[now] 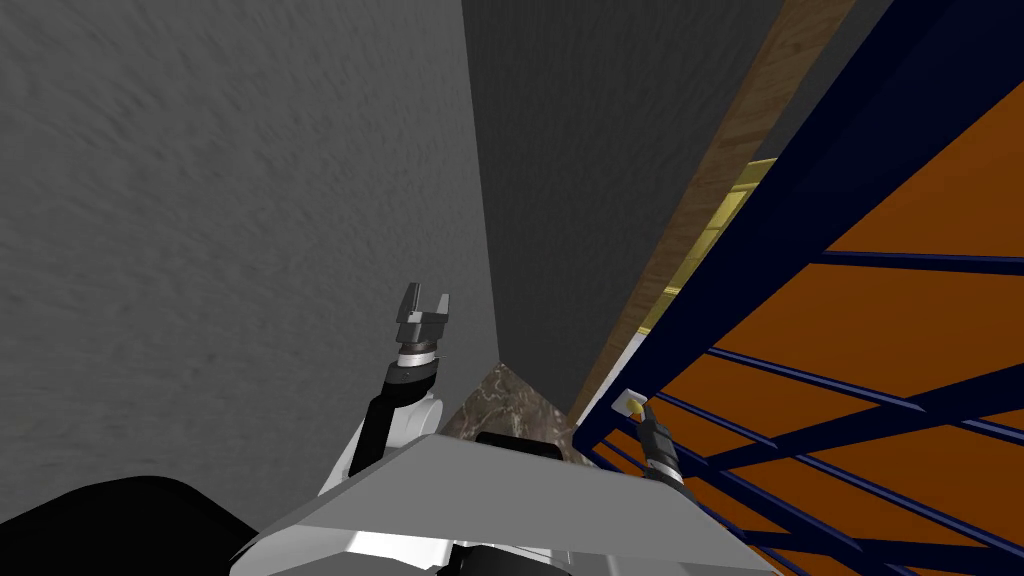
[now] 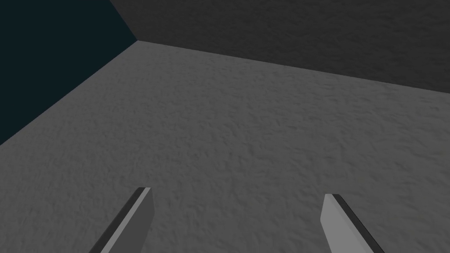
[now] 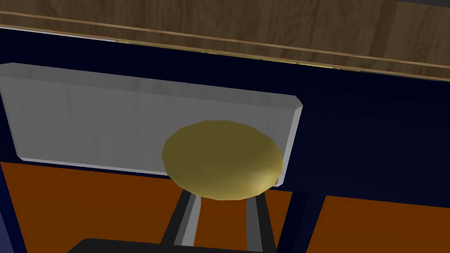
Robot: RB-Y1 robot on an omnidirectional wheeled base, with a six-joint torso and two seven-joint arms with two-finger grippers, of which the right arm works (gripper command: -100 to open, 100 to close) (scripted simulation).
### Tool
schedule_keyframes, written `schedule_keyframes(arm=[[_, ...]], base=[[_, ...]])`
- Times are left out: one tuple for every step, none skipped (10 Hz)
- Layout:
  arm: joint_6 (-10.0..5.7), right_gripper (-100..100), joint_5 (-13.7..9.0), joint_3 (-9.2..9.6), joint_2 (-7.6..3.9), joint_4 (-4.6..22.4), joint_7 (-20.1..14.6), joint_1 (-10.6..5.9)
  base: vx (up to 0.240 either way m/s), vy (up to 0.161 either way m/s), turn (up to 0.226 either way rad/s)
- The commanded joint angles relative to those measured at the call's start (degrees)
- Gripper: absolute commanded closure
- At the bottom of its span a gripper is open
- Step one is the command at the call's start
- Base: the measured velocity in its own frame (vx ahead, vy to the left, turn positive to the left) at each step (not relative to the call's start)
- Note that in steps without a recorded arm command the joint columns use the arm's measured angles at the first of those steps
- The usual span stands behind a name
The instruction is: Pull the door open
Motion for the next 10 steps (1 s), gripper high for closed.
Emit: schedule_keyframes(arm=[[-0.3, 100, -1.5, 1.64, -0.06, 0.2, -2.9, -1.04], [-0.3, 100, -1.5, 1.64, -0.06, 0.2, -3.9, -1.04], [-0.19, 100, -2.7, 2.4, -0.33, 0.4, -5.9, -1.36], [-0.19, 100, -2.7, 2.4, -0.33, 0.4, -6.3, -1.36], [-0.08, 100, -3.9, 3.15, -0.6, 0.7, -8.6, -1.69], [0.04, 100, -5.1, 3.91, -0.86, 1.0, -10.2, -2.02], [0.04, 100, -5.1, 3.91, -0.86, 1.0, -11.1, -2.02], [1.0, -100, -6.1, 3.72, -0.83, 1.2, -12.4, -1.54], [1.07, -100, -6.6, 3.95, -0.73, 1.2, -13.6, -1.67], [1.17, -100, -7.3, 4.27, -0.6, 1.1, -15.3, -1.86]], base=[[-0.071, -0.007, 0.064], [-0.05, -0.006, 0.022], [-0.048, -0.003, 0.024], [-0.038, 0.001, 0.018], [-0.043, 0.003, 0.037], [-0.066, -0.014, 0.063], [-0.053, -0.017, 0.035], [-0.056, -0.015, 0.01], [-0.062, 0.0, 0.004], [-0.063, -0.002, 0.001]])
